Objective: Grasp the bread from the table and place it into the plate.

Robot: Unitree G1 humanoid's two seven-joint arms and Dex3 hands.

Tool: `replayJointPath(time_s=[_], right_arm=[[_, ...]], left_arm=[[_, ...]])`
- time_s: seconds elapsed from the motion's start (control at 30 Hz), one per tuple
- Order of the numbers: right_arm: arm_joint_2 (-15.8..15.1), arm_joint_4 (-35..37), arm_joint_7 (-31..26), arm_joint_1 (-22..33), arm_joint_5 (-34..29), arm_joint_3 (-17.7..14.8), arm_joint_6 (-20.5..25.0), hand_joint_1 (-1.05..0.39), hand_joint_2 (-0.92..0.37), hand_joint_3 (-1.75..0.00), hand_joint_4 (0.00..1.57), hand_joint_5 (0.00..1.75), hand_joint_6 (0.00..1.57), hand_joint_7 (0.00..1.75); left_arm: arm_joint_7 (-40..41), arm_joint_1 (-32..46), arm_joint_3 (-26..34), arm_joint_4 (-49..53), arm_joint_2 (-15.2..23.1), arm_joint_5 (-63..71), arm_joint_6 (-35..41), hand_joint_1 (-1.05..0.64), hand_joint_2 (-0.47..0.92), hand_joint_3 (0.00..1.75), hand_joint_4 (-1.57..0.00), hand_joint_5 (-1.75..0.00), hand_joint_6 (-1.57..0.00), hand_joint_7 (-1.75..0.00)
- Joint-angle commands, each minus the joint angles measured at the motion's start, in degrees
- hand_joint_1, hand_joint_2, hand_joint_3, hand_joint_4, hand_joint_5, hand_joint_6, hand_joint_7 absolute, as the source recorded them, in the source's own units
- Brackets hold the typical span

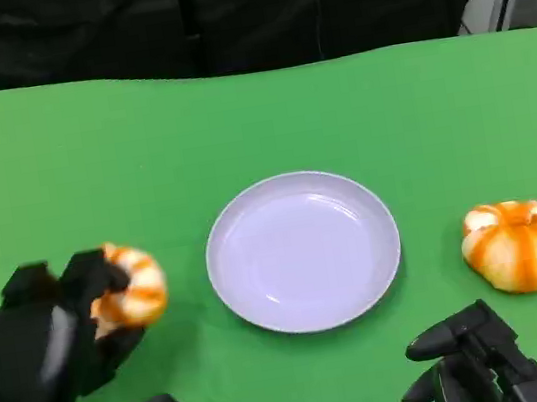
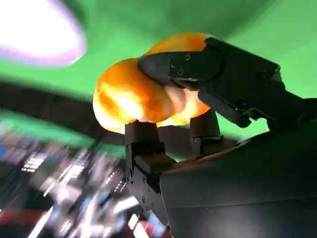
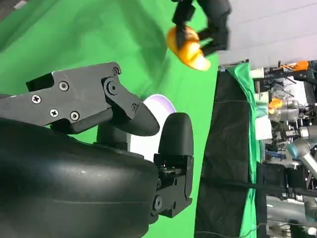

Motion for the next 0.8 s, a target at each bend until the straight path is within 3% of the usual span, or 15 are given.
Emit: replayJointPath(time_s=[0.03,0.13,0.37,0.8], right_arm=[[-0.5,-0.4,0.0,0.5,0.5,-0.4,-0.1,-0.25,-0.92,-1.00,0.17,1.75,0.05,1.75],[-0.5,-0.4,0.1,0.5,0.5,-0.4,-0.1,-0.25,-0.92,-1.00,0.17,1.75,0.06,1.75],[-0.4,-0.3,0.2,0.5,0.6,-0.3,-0.1,-0.25,-0.92,-1.00,0.17,1.75,0.06,1.75],[-0.3,-0.3,-0.2,0.5,0.1,0.1,-0.1,-0.25,-0.92,-0.99,0.16,1.75,0.05,1.75]], left_arm=[[7.8,-3.8,-2.6,3.1,-0.8,3.3,-3.6,-0.22,0.46,1.24,-0.83,-1.75,-0.66,-1.65],[10.6,-5.5,-4.0,5.0,-1.2,4.6,-4.7,-0.23,0.44,1.29,-0.84,-1.75,-0.67,-1.65],[10.1,-13.9,-8.7,10.5,-6.8,5.1,-5.6,-0.25,0.46,1.36,-0.88,-1.75,-0.64,-1.74],[2.5,-23.2,-13.8,18.0,-13.7,3.3,-5.0,-0.24,0.37,1.33,-0.90,-1.75,-0.69,-1.75]])
